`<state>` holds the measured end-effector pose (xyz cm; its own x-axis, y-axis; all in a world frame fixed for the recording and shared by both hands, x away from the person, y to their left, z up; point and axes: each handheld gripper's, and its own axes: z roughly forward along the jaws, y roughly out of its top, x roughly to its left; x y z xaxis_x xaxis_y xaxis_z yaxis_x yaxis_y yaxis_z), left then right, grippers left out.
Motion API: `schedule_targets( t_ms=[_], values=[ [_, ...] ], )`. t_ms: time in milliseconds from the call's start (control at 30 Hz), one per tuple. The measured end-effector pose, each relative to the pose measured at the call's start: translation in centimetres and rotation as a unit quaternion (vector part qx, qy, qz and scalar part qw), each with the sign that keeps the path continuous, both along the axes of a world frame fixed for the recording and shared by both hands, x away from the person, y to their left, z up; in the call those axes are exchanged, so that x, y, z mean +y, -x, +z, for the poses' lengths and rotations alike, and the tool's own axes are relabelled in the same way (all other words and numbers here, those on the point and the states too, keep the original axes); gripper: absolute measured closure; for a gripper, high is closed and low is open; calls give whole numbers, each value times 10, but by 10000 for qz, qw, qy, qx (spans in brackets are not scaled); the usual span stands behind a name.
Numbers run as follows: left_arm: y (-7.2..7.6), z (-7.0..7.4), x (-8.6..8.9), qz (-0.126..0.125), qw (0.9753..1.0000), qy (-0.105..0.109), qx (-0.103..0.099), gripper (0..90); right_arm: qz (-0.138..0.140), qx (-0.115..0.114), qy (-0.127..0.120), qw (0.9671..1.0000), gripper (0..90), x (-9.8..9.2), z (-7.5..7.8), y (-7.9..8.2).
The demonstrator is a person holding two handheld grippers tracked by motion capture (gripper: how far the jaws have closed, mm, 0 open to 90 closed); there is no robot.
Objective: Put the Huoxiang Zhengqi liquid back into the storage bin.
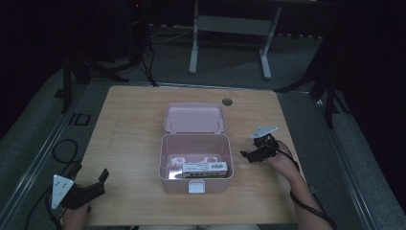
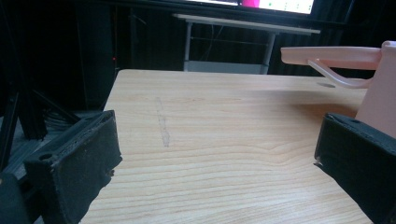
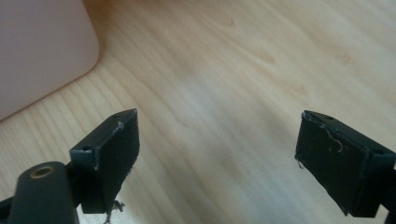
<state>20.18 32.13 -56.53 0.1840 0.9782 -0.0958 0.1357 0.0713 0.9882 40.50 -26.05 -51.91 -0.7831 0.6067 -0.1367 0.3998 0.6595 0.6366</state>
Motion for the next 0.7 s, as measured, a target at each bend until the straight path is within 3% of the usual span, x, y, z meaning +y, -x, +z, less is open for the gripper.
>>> schedule_targets(
  t_ms=[67,167,400,533,700],
  values=[
    [0,0,0,1,10000,9,-3,2,-139,-152,15,9998,131,-4,-5,2],
    [0,0,0,0,10000,4,5,2,-401,-311,-157,9986,128,-11,-10,5],
    [0,0,0,0,10000,1,-1,2,-892,-481,-595,9931,127,-30,-17,11],
    [0,0,0,3,10000,-5,-5,3,-1386,-571,-812,9854,128,-40,-20,14],
    [0,0,0,-1,10000,-3,-1,2,-1990,-672,-1082,9717,121,-54,-24,18]
  ],
)
